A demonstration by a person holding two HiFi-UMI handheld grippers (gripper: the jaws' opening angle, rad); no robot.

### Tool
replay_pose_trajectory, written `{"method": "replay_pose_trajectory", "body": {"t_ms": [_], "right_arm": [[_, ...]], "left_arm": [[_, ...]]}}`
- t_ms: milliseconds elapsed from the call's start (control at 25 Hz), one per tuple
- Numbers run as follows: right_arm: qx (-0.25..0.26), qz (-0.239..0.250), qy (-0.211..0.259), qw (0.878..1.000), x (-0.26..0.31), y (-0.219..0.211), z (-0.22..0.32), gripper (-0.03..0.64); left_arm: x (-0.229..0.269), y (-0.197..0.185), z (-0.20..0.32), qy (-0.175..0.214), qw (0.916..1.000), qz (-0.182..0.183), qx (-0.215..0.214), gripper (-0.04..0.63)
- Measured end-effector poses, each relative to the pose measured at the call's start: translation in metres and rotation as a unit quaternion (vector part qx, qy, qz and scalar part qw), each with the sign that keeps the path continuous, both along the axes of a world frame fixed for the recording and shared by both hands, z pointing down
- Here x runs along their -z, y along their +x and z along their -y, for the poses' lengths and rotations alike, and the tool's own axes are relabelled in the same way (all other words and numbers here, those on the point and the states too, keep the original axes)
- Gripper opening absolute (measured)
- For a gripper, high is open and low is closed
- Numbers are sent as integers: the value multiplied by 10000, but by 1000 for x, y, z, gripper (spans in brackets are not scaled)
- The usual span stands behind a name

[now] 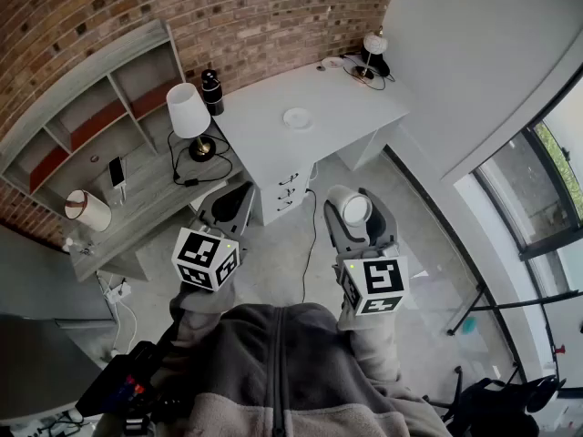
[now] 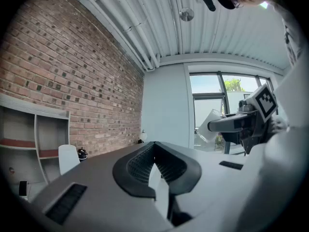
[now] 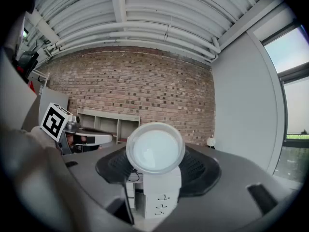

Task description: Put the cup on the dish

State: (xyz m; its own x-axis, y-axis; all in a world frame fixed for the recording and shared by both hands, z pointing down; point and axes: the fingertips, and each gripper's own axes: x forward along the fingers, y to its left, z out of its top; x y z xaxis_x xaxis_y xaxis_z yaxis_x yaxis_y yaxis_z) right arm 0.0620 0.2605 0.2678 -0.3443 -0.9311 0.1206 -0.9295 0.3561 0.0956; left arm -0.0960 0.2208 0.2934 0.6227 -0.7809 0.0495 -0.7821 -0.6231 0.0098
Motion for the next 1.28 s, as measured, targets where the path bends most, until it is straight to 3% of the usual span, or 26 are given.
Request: {"method": "replay_pose_trajectory", "body": {"t_ms": [800, 1280], "right_arm": [[273, 228, 50, 9994, -9, 21, 16, 261], [390, 176, 78, 9991, -14, 57, 27, 261]], "left_arm": [[-7, 15, 11, -47, 9995, 84, 298, 5], [-11, 55, 27, -69, 9994, -17, 331, 5]]}}
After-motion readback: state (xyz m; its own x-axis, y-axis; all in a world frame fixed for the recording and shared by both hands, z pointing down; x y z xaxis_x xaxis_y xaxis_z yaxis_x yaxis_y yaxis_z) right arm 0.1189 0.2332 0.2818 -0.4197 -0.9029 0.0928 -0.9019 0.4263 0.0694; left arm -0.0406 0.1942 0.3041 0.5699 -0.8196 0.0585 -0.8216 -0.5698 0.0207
